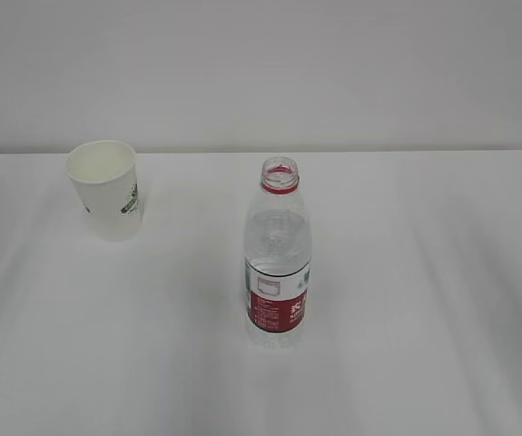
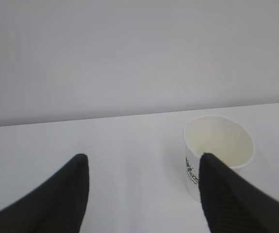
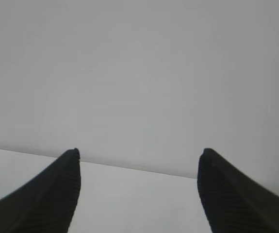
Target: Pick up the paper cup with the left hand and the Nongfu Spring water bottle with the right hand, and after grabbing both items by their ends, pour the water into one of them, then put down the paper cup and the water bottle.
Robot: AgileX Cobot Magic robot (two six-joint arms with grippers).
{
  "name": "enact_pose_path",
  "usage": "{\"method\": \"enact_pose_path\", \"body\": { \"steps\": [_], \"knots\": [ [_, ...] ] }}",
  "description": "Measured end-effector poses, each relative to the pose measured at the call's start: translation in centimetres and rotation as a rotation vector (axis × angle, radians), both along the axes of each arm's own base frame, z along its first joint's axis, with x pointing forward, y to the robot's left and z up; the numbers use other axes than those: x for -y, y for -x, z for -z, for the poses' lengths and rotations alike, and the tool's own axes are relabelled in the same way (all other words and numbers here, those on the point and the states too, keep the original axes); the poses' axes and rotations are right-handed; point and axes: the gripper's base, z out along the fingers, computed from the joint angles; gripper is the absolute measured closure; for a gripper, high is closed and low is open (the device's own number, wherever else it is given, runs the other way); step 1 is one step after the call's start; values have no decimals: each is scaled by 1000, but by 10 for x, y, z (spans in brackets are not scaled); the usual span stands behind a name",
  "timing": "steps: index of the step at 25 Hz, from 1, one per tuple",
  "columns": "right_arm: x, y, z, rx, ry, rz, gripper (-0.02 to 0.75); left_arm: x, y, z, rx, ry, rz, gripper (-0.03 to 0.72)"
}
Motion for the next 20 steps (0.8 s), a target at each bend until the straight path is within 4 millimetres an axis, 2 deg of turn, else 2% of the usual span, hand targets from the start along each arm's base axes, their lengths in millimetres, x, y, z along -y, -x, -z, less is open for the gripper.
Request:
{"method": "enact_pose_path", "body": {
  "steps": [7,11,16,20],
  "knots": [
    [-2,-15,12,-29,-6,-1,170,0,-12,15,-56,-1,1,172],
    [-3,-19,25,-53,16,-12,170,1,-19,27,-106,-2,1,172],
    [-5,-15,46,-40,51,-43,170,1,-25,47,-141,-1,6,172],
    [-6,-9,60,10,49,-63,170,2,-16,64,-70,10,18,172]
  ]
}}
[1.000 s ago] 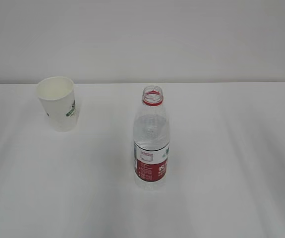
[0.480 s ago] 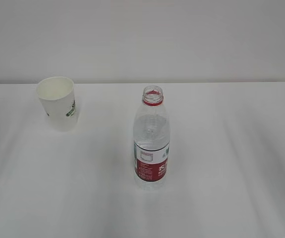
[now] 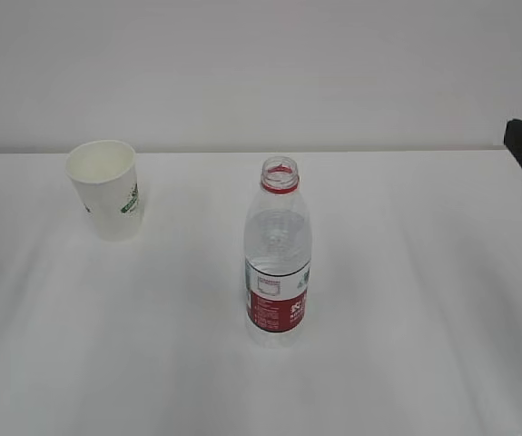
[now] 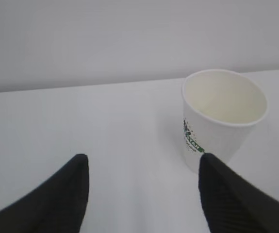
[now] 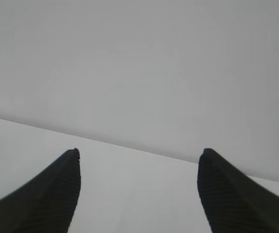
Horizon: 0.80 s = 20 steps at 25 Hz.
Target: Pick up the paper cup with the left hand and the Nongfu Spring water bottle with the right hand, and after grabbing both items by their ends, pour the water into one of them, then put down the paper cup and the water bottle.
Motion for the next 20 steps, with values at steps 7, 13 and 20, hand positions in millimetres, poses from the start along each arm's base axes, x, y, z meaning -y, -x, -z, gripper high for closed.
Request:
{"method": "enact_pose_path", "body": {
  "steps": [7,13,20],
  "knots": [
    [-2,3,22,-17,5,-23,170,2,30,24,168,29,20,172],
    [-4,9,42,-50,6,-58,170,3,43,48,165,49,32,172],
    [-6,23,61,-36,-44,-83,170,10,61,87,26,74,109,174]
  ]
}}
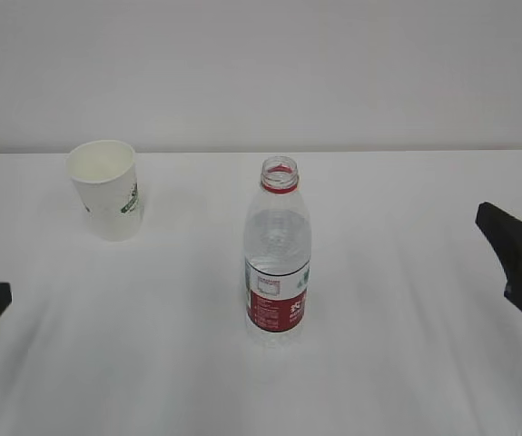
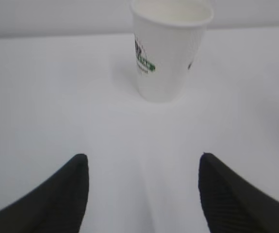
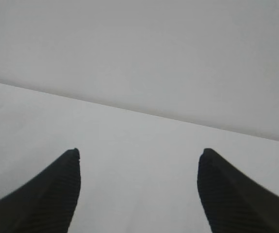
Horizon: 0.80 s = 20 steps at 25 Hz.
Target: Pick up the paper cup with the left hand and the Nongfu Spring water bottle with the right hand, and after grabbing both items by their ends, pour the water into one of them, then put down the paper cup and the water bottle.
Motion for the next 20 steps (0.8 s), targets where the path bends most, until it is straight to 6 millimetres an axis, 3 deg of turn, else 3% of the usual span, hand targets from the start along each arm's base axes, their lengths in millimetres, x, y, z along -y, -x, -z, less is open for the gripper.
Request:
{"method": "enact_pose_path", "body": {
  "steps": [5,15,20],
  "knots": [
    [-2,8,10,-9,-33,-32,170,5,7,16,-97,-6,67,174],
    [-4,23,42,-148,-52,-59,170,10,8,16,-97,8,118,174],
    [-4,23,50,-195,-47,-61,170,11,3,6,-38,25,122,174]
  ]
}}
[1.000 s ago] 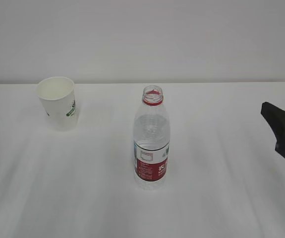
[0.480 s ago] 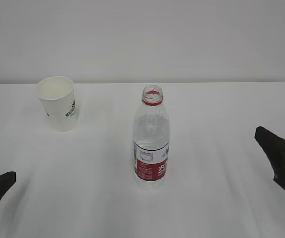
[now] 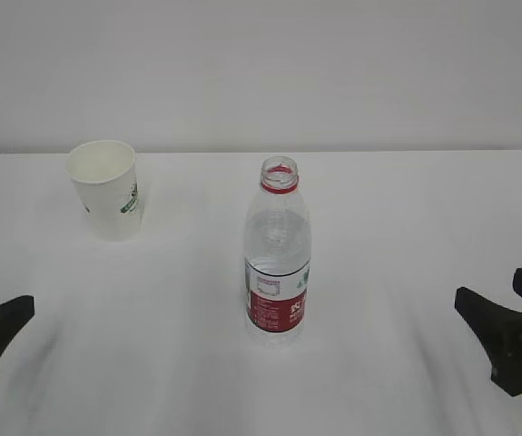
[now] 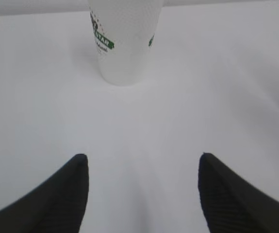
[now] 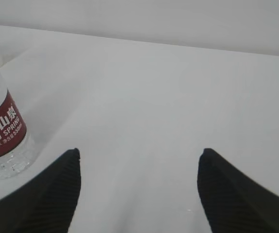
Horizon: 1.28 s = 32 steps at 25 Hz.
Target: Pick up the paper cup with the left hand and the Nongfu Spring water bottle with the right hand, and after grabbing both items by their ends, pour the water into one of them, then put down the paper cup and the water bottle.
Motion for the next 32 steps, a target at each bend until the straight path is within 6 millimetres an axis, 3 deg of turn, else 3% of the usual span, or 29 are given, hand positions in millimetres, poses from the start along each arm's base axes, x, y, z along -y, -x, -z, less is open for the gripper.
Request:
{"method": "enact_pose_path", "body": {
  "steps": [23,32],
  "knots": [
    [-34,-4,-11,123,96,-462,170,1,-4,-6,37,16,2,174],
    [-36,-2,-10,126,103,-492,170,1,-4,-6,37,16,2,206]
  ]
}}
